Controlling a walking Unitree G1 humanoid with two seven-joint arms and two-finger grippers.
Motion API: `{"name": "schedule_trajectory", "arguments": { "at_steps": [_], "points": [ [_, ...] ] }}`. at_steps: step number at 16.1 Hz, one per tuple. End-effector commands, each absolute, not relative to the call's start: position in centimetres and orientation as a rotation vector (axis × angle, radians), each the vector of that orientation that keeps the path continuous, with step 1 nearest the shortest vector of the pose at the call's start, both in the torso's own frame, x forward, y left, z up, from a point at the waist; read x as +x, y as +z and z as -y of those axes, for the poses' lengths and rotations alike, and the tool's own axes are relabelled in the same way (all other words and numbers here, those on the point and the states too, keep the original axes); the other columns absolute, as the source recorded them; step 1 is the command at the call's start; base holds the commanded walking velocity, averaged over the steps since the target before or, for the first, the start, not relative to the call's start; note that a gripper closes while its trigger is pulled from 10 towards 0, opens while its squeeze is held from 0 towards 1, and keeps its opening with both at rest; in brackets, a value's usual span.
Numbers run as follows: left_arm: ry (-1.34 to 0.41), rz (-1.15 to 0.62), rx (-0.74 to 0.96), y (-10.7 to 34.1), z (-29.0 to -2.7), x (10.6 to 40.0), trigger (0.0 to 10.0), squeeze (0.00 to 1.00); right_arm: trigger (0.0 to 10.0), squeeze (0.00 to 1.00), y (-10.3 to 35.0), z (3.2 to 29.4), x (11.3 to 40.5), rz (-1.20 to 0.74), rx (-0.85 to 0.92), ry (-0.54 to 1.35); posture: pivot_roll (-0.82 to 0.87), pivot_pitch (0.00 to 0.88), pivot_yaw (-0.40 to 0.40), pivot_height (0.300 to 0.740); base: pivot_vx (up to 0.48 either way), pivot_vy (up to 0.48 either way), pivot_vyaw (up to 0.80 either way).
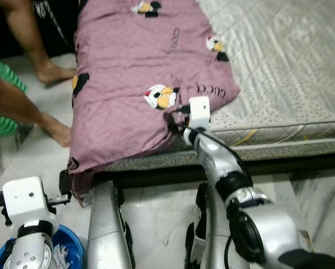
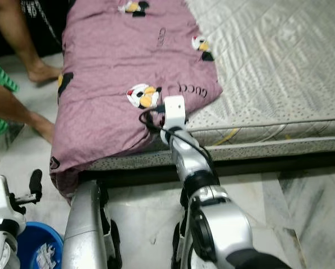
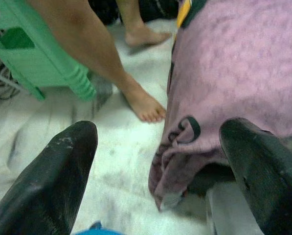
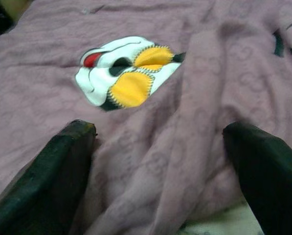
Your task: Clean up the room
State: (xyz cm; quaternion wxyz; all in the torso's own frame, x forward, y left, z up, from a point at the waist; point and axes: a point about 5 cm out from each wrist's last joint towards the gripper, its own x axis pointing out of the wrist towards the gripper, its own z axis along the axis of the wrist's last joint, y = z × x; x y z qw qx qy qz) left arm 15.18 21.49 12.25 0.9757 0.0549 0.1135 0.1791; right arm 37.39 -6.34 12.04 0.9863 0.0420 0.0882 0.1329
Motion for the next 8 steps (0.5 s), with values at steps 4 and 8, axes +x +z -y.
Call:
{"name": "schedule_trajectory", "arguments": {
  "at_steps": [4, 8],
  "points": [
    [0.352, -0.232, 0.110, 12.5, -21.2, 15.2, 10.0, 0.00, 0.0, 0.00, 11.7, 5.3, 37.4, -0.257, 0.166, 0.159, 0.20, 0.281, -0.020, 0.543, 0.000, 0.000, 0.00],
    [0.348, -0.238, 0.106, 12.5, -21.0, 15.6, 10.0, 0.00, 0.0, 0.00, 9.3, 6.6, 36.6, -0.394, 0.203, 0.048, 0.19, 0.261, -0.025, 0.543, 0.000, 0.000, 0.00]
  ]
}}
